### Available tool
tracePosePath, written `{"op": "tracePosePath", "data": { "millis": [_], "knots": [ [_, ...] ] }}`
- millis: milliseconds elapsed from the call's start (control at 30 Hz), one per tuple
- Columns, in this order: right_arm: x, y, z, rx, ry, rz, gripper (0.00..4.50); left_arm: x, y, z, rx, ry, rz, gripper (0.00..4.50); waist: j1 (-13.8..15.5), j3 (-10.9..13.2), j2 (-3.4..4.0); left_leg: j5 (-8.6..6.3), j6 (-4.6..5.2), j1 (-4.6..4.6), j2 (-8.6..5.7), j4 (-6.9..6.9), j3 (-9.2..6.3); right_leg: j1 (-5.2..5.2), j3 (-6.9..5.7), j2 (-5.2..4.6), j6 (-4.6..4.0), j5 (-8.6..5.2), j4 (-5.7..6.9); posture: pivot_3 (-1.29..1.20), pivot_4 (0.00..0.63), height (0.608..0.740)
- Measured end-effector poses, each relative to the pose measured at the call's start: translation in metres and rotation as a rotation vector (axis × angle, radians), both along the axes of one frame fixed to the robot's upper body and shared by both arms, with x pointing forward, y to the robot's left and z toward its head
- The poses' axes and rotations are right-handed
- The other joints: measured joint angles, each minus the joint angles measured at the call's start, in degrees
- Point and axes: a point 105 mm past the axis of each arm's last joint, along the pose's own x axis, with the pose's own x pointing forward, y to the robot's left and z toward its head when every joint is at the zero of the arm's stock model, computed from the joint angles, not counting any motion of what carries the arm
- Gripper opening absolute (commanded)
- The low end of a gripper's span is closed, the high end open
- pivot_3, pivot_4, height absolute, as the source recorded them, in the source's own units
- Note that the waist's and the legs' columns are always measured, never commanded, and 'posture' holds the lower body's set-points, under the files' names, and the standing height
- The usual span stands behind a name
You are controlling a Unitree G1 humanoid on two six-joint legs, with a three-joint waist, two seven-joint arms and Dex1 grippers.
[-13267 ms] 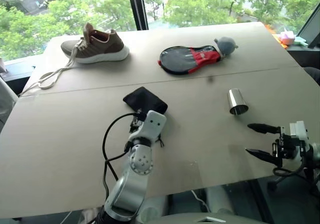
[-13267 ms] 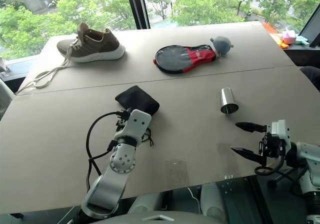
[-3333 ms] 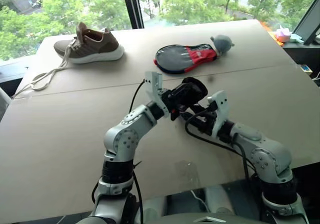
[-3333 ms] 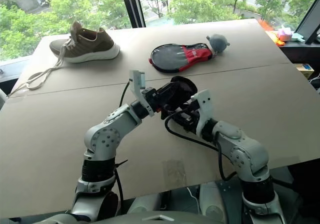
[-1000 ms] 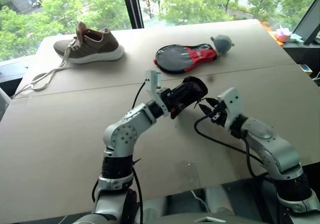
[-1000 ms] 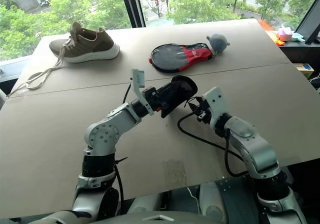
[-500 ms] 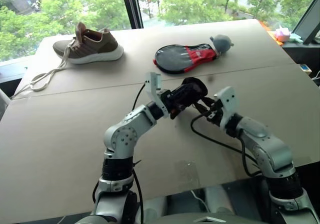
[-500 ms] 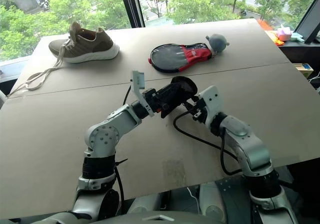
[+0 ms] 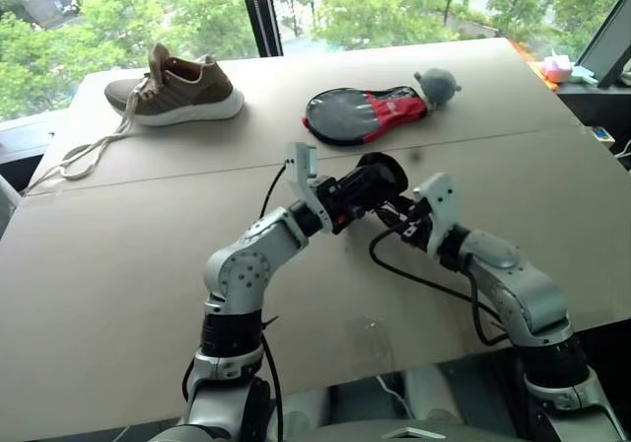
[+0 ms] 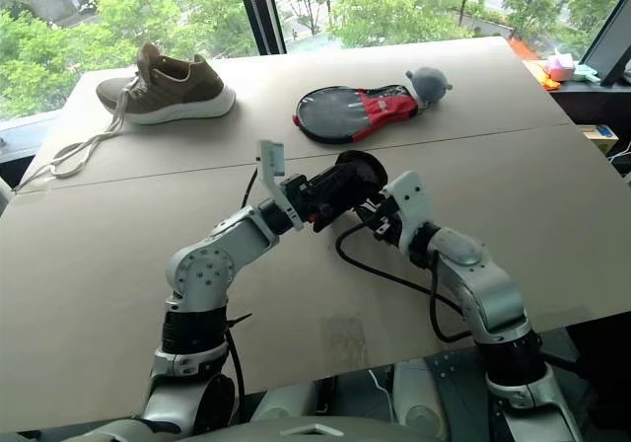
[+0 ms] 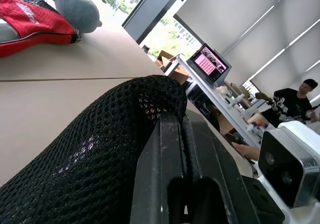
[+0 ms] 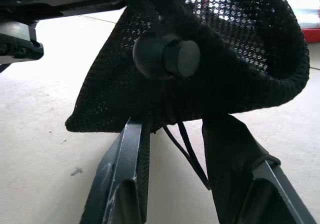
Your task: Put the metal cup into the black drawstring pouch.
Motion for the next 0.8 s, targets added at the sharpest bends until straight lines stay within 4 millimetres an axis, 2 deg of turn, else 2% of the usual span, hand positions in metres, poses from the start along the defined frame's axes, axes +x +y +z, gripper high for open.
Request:
{"op": "tracePosePath", "data": {
  "millis": [67, 100, 233, 467, 633, 800],
  "knots": [
    [0.000, 0.000, -0.001, 0.002, 0.005, 0.000, 1.65, 0.000, 0.000, -0.001, 0.000, 0.002, 0.001, 0.00, 0.0, 0.0, 0.00, 0.00, 0.00, 0.00, 0.00, 0.00, 0.00, 0.00, 0.00, 0.00, 0.00, 0.00, 0.00, 0.00, 0.150, 0.740],
    [0.000, 0.001, -0.001, 0.003, 0.006, 0.001, 1.44, 0.000, 0.000, -0.001, 0.001, 0.004, 0.002, 0.00, 0.0, 0.0, 0.00, 0.00, 0.00, 0.00, 0.00, 0.00, 0.00, 0.00, 0.00, 0.00, 0.00, 0.00, 0.00, 0.00, 0.150, 0.740],
    [0.000, 0.001, -0.002, -0.001, 0.009, 0.008, 0.04, 0.000, 0.001, -0.004, 0.001, 0.013, 0.006, 0.00, 0.0, 0.0, 0.00, 0.00, 0.00, 0.00, 0.00, 0.00, 0.00, 0.00, 0.00, 0.00, 0.00, 0.00, 0.00, 0.00, 0.150, 0.740],
    [-0.007, -0.005, -0.008, -0.028, 0.038, 0.025, 0.04, -0.001, 0.002, -0.005, 0.002, 0.015, 0.008, 0.00, 0.0, 0.0, 0.00, 0.00, 0.00, 0.00, 0.00, 0.00, 0.01, 0.00, 0.01, -0.01, 0.00, 0.00, -0.01, 0.00, 0.150, 0.740],
    [-0.025, -0.019, -0.011, -0.068, 0.082, 0.072, 0.04, 0.000, 0.004, -0.004, 0.004, 0.012, 0.015, 0.00, 0.1, 0.0, 0.00, -0.01, 0.01, -0.02, 0.00, 0.00, 0.01, 0.00, 0.01, -0.02, 0.00, 0.00, -0.02, 0.00, 0.150, 0.740],
    [-0.032, -0.031, 0.002, -0.015, 0.088, 0.078, 0.04, 0.000, 0.004, -0.004, 0.002, 0.009, 0.015, 0.00, 0.0, 0.0, -0.01, -0.06, 0.11, 0.01, 0.02, 0.00, 0.01, 0.01, 0.00, 0.00, 0.01, 0.00, 0.01, 0.00, 0.150, 0.740]
  ]
}}
